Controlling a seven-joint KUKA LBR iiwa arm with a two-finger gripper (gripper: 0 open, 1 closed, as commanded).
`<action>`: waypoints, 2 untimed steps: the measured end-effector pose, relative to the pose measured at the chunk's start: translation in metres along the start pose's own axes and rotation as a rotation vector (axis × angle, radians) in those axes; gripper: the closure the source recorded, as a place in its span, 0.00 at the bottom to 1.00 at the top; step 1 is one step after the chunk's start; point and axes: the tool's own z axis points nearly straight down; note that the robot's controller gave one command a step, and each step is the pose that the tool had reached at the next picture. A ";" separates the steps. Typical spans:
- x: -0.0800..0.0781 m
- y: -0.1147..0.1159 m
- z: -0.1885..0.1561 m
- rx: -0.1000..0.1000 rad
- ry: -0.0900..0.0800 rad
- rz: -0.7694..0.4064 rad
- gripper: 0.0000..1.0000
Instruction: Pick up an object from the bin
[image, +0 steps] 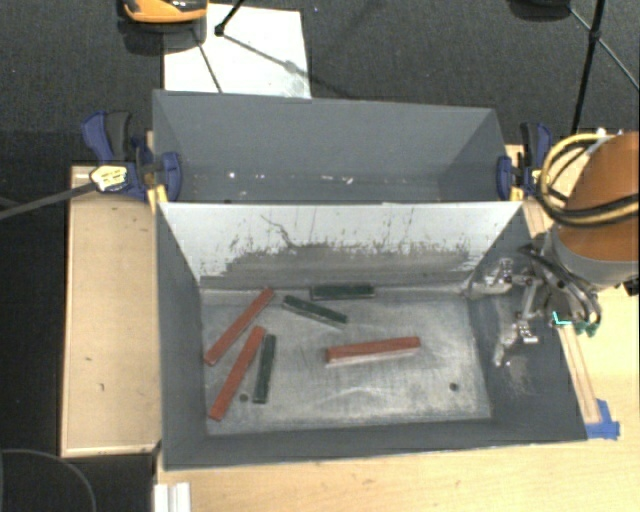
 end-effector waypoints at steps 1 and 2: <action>-0.002 0.001 -0.004 0.001 -0.008 -0.004 0.00; -0.018 0.082 0.122 0.006 -0.014 -0.198 1.00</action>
Offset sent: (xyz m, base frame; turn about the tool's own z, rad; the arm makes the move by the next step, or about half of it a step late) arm 0.0134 0.0844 -0.1281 -0.1965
